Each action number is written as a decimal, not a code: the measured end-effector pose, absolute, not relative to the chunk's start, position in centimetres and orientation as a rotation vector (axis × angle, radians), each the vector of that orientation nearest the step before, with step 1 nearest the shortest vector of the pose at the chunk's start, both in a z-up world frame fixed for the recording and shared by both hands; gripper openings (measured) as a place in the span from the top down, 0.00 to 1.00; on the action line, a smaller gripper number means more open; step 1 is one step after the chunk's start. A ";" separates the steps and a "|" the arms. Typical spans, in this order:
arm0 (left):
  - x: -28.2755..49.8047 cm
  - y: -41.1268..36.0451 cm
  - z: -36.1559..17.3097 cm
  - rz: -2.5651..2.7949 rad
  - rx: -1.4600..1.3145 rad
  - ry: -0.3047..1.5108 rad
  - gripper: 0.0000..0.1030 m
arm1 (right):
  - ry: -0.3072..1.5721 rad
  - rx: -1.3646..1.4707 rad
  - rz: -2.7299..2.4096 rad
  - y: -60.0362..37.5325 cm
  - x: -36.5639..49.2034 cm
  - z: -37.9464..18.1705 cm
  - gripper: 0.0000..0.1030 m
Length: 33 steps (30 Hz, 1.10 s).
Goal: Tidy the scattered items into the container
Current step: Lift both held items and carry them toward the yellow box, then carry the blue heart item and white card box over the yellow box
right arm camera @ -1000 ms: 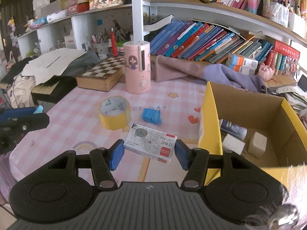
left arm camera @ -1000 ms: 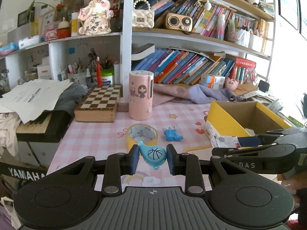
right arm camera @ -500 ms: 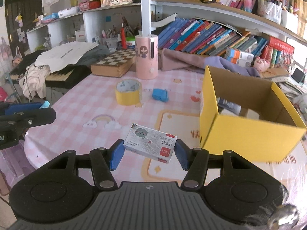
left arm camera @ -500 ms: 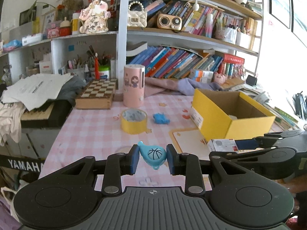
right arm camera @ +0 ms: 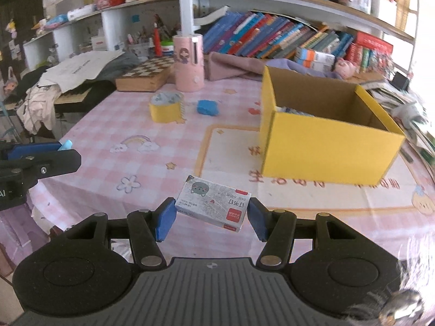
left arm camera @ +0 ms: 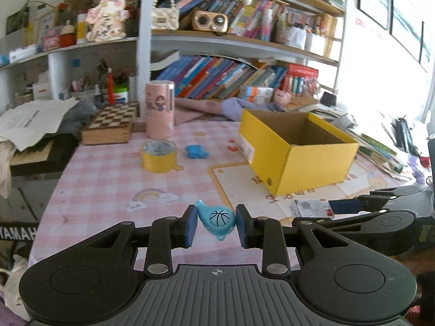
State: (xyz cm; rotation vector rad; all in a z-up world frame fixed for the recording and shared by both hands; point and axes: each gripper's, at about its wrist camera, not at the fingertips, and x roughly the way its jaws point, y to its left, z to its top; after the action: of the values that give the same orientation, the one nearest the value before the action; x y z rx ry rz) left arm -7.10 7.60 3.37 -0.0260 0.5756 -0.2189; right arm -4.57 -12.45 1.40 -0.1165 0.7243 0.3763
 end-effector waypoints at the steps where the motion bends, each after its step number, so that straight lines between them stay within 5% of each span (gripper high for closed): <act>1: -7.1 7.4 3.3 -0.230 -0.023 0.579 0.72 | 0.729 -0.111 0.366 -12.7 -4.7 1.3 0.46; 33: -2.4 -1.6 1.9 -0.473 0.038 0.645 0.72 | 0.823 -0.001 0.133 -22.3 -2.7 -0.1 0.46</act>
State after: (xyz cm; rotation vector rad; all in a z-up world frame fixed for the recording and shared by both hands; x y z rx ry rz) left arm -2.38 -1.59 1.92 0.0377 0.6450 -0.4732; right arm -2.69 -22.32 -0.06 -0.0011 0.8233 0.1330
